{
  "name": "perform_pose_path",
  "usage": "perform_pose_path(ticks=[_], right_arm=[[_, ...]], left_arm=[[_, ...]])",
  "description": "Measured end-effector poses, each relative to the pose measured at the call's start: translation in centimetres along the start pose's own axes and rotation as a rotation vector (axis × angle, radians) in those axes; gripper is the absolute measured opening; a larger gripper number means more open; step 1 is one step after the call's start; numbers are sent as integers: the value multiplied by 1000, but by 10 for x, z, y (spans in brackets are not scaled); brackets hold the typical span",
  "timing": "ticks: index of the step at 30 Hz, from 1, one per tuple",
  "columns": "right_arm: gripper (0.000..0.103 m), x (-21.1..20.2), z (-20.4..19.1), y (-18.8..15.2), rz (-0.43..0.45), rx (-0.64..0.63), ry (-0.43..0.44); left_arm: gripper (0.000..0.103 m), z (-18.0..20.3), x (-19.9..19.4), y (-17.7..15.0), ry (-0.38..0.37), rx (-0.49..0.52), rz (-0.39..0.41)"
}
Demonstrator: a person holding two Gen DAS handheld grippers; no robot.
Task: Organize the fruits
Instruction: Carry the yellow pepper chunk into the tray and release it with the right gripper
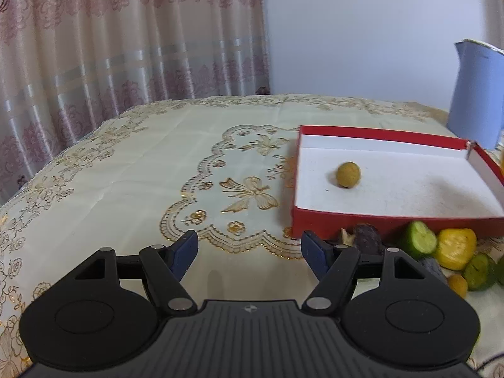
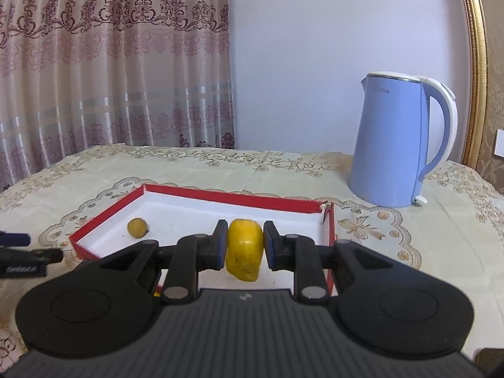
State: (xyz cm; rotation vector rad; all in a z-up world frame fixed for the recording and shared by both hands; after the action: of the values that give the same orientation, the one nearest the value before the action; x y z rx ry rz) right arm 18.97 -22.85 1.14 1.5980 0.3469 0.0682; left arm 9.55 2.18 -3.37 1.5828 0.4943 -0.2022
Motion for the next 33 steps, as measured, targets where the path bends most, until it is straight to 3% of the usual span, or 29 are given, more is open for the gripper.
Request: perform_pose_path(ticks=[16,33], right_arm=[[23,66,20,-7,-87,33,-62],[23,93,45,-29,-166,118,-115]], left_arm=[[72,14,-6,-6,-40,55,-5],[72,13,-1,-10,-28,56,-25]])
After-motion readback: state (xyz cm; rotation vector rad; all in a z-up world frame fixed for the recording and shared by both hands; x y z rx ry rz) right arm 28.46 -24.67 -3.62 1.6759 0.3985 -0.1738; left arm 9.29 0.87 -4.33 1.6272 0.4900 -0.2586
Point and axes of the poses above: each gripper's, at about its wrist camera, not at the fingertips, and x roughly the way its jaws point, z to its right, y to its top, the point moved 8 cm from there along x, roughly the way its jaws point, and after that the axes turned 9 degrees about z, right-handed, at the moved point
